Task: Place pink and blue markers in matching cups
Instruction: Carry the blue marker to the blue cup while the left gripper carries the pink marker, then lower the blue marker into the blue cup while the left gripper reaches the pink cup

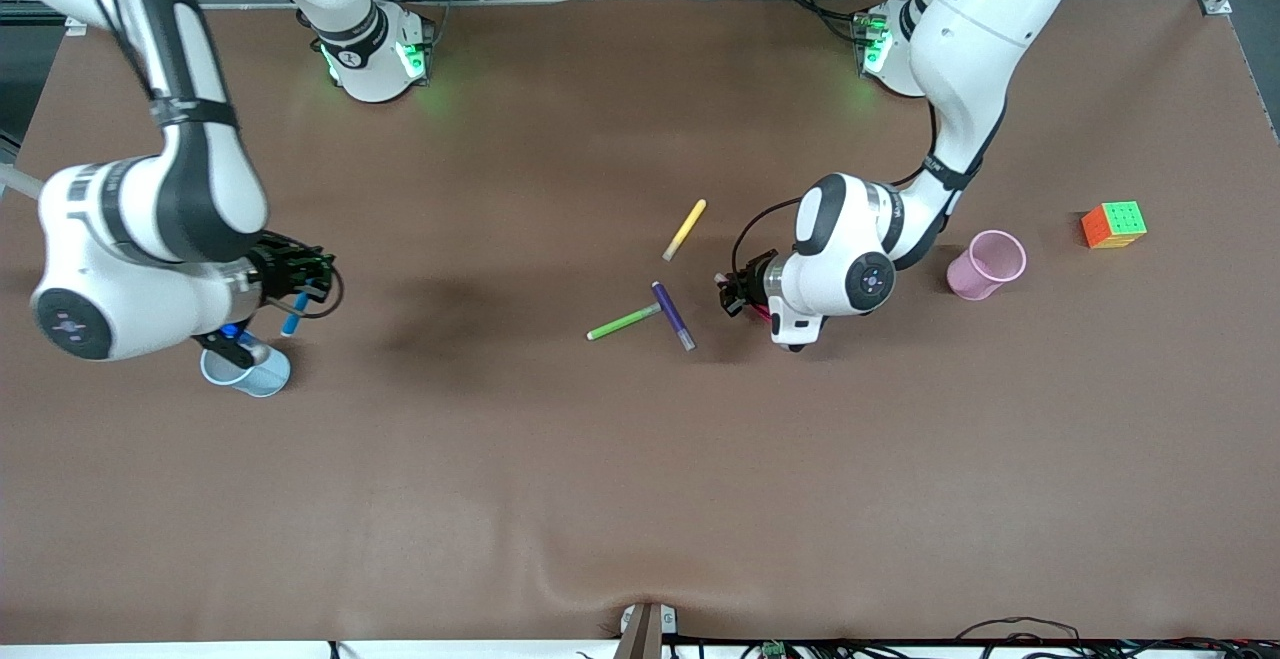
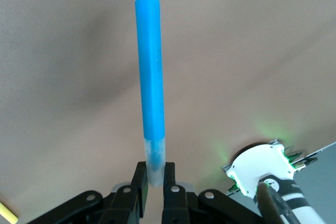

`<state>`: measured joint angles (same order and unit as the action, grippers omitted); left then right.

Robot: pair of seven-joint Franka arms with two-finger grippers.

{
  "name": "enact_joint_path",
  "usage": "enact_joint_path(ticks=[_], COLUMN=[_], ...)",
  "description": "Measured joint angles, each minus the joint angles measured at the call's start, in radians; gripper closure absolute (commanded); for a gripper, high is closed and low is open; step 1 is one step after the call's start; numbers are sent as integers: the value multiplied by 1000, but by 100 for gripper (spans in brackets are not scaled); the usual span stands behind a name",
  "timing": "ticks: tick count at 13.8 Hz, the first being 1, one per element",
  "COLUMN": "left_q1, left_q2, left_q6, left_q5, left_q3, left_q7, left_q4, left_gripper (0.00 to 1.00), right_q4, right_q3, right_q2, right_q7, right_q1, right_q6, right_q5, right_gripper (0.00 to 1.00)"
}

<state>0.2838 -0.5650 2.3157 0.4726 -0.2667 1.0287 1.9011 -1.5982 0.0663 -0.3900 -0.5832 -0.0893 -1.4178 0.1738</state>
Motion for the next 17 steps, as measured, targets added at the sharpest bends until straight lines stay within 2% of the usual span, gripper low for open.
enact_joint_path(ticks=[5,7,10,14,17], left_q1=[-60,-107,-158,-255,-330], left_q2=[148,186,236,327,427], left_q6=[-12,-14,-16,-16,-9], left_q5=[-35,-133,-357,-518,-650], left_q3=[12,13,22,25,25], left_q7=[96,98,119,116,100], left_q4=[4,4,3,11,73], left_gripper=[100,100,100,100,100], right_q4=[0,1,12,46,75], right_q3=[0,0,0,-8,-7], right_q2=[-4,-19,-55,-118,-160], right_q7=[88,125,148,149,166], right_q1=[100,158,224,228,244], right_q6=[5,5,4,-11,-12], right_q5=[5,29,59,62,87], right_gripper=[100,100,100,100,100])
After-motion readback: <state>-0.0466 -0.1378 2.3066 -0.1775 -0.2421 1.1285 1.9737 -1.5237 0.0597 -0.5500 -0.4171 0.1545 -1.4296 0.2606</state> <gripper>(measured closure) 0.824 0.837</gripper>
